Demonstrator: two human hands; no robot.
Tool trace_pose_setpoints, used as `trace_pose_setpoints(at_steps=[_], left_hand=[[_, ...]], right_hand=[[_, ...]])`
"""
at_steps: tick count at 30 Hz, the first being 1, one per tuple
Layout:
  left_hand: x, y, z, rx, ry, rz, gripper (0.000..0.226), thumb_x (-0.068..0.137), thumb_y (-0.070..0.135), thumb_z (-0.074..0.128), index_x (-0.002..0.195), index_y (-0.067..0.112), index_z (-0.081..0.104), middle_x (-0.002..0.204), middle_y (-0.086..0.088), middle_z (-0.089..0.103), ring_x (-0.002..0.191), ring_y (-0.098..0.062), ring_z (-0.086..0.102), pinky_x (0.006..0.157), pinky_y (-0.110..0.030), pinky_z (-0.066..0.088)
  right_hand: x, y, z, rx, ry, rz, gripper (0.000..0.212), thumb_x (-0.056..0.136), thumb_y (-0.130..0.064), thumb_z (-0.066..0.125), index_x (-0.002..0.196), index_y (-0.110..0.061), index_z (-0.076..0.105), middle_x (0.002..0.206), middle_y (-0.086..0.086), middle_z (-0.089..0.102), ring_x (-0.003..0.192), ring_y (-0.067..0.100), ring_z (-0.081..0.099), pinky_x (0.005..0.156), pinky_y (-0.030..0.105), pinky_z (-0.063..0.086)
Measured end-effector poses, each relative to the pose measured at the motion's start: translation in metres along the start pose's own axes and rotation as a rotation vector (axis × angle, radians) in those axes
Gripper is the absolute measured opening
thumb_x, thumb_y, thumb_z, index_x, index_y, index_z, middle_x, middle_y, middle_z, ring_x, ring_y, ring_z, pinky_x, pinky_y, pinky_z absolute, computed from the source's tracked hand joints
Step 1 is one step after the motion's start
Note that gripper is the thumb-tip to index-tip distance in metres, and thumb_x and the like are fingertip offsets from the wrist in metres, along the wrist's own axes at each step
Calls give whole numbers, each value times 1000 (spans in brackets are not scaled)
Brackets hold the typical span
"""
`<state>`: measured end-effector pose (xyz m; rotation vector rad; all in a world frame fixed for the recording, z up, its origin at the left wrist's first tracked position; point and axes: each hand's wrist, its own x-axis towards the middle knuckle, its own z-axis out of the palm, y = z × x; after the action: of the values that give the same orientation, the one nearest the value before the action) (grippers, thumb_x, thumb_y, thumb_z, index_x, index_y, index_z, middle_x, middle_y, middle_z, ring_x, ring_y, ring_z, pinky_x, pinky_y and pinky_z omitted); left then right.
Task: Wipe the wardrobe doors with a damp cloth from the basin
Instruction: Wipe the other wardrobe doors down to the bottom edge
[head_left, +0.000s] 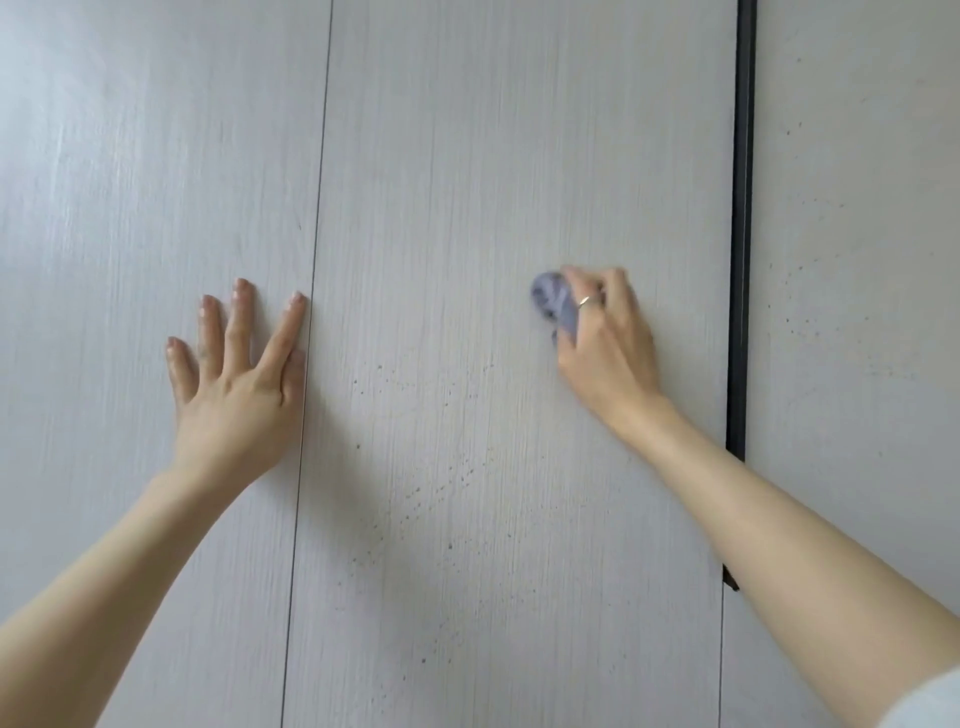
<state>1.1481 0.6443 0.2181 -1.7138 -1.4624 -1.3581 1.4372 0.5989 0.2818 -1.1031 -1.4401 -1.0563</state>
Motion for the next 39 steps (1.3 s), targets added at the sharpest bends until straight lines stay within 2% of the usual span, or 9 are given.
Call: trace_pose_setpoints(at_steps=[3,7,9,12,16,22,28,35,39], left_hand=[[2,0,0,-4,14,-1,50,98,42,11,145,49,-5,158,0,-14,144,-25,-17,113,-52,-10],[2,-2,1,-5,14,8,50,99,41,13,145,49,-3,158,0,-12,144,-26,-16,113,-52,-8],[0,-4,2,2,7,17,50,99,41,13,145,49,-3,158,0,-11,144,-26,-14,114,-51,-7],[-4,-7,2,14,-3,20,50,97,42,11,144,50,-5,158,1,-11,144,-25,-15,114,-51,-7],[-8,-7,3,11,-10,23,51,95,45,6,144,51,-7,158,2,-13,144,-25,-16,114,-51,-8],[-17,-10,1,35,-23,39,52,96,42,10,145,47,-8,158,3,-12,144,-24,-14,114,-48,-8],[-32,-18,1,53,-43,60,52,96,43,6,142,45,-18,158,3,-16,144,-23,-18,115,-45,-10],[-34,-24,0,60,-22,79,54,98,39,16,142,40,-15,158,3,-11,145,-26,-12,115,-46,-5],[-39,-30,0,60,-38,86,54,99,40,16,141,41,-17,157,5,-14,145,-24,-15,115,-44,-8]], right_hand=[[-1,-18,7,89,41,71,36,83,-3,60,119,-2,58,105,22,51,92,38,54,71,39,46],[-70,-46,18,88,-162,-675,23,80,-1,54,97,-4,70,82,15,61,66,29,57,57,33,47],[-65,-40,13,-30,-242,-839,28,76,-2,52,95,-7,71,81,11,63,65,26,58,57,30,45],[-18,-34,11,-53,-89,-522,30,69,-2,69,99,-3,69,85,17,61,72,32,60,63,35,45],[1,-54,14,111,44,-4,27,81,-4,62,108,0,64,94,21,55,82,37,56,71,41,45],[-71,-83,27,28,-177,-844,32,82,-5,42,95,-8,70,83,9,64,68,25,60,60,29,44],[5,-93,28,85,68,-128,21,75,-2,62,96,0,67,82,19,56,71,35,57,61,40,47],[-67,-119,40,13,-196,-831,35,68,-12,44,92,-12,69,82,6,62,67,24,58,57,28,44],[-29,-114,34,-18,-124,-657,34,64,-6,52,93,-7,69,83,12,62,70,28,60,60,32,43]])
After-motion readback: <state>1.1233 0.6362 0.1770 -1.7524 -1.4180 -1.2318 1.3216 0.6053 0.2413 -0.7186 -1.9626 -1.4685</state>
